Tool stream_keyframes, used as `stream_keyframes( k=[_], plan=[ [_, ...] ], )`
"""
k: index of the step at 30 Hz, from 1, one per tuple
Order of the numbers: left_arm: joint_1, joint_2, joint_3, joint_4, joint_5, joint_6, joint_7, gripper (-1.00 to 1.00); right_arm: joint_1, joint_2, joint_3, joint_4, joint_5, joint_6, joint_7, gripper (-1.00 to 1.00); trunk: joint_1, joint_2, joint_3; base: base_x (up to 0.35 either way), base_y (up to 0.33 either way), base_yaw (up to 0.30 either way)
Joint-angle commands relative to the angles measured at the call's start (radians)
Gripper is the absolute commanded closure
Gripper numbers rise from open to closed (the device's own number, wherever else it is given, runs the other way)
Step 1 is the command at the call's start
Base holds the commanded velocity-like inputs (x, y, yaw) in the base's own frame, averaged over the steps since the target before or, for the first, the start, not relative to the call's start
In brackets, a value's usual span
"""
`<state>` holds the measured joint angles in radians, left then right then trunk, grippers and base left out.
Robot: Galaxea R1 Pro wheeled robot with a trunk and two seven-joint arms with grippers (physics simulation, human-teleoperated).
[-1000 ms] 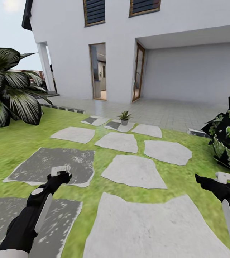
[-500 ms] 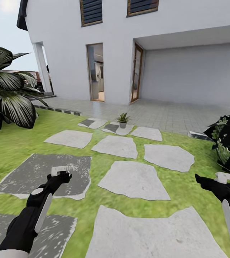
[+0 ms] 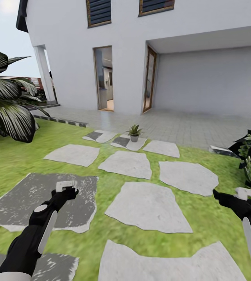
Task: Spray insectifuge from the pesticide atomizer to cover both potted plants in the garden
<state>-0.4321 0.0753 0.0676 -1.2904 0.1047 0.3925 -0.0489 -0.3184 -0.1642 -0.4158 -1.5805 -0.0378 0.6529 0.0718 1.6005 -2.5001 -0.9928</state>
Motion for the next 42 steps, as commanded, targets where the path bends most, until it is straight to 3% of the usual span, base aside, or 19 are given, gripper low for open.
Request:
stream_keyframes(
  k=[1, 25, 42],
  plan=[
    [0.0, 0.0, 0.001, -0.001, 0.01, 0.006, -0.003, 1.0, -0.001, 0.0, -0.001, -0.001, -0.004, 0.005, 0.003, -1.0, 0.0, 0.0, -0.001, 0.33, 0.0, 0.0],
    [0.0, 0.0, 0.001, -0.001, 0.01, 0.006, -0.003, 1.0, -0.001, 0.0, -0.001, -0.001, -0.004, 0.005, 0.003, -1.0, 0.0, 0.0, -0.001, 0.33, 0.004, 0.0],
    [0.0, 0.0, 0.001, -0.001, 0.01, 0.006, -0.003, 1.0, -0.001, 0.0, -0.001, -0.001, -0.004, 0.005, 0.003, -1.0, 0.0, 0.0, 0.006, 0.33, 0.098, -0.066]
  ],
)
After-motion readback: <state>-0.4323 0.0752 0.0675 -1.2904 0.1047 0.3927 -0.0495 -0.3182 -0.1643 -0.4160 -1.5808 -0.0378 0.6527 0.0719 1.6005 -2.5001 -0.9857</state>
